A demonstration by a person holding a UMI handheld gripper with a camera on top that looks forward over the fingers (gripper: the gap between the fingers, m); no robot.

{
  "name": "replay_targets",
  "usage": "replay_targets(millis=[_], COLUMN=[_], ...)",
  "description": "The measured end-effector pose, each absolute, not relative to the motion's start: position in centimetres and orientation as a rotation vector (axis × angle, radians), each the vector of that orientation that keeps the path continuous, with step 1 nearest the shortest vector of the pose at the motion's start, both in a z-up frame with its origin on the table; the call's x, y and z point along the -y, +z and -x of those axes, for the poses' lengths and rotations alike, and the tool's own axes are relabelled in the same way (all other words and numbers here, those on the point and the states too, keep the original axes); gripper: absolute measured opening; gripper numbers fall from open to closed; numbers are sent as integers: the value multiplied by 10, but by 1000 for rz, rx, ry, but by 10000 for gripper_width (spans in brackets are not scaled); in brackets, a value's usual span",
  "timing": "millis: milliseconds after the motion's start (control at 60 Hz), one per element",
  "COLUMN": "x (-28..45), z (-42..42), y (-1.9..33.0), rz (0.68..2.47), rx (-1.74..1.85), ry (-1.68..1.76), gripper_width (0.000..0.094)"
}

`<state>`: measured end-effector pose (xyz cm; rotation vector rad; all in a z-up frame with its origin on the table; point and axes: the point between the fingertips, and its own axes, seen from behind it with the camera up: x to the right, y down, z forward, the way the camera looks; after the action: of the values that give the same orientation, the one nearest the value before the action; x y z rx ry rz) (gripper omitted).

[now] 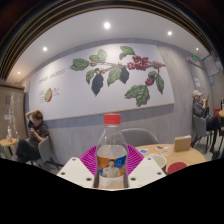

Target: Pour water

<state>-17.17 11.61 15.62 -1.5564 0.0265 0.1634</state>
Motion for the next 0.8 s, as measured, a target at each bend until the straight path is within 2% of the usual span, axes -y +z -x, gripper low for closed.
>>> replay_targets(millis=[100, 283, 417, 500, 533, 583, 800], x=[-120, -141, -142, -145, -142, -140, -141], z=[175, 169, 161, 151, 163, 163, 175], y=[173, 154, 153, 145, 161, 160, 158], rz=[1503, 1448, 1301, 1205, 1159, 1107, 1094], rx=[-275, -753, -1039, -1186, -1262, -1329, -1411], ry=[495, 1015, 1289, 1431, 1480, 1568, 1670], gripper_width=[327, 338, 352, 366, 367, 390, 391])
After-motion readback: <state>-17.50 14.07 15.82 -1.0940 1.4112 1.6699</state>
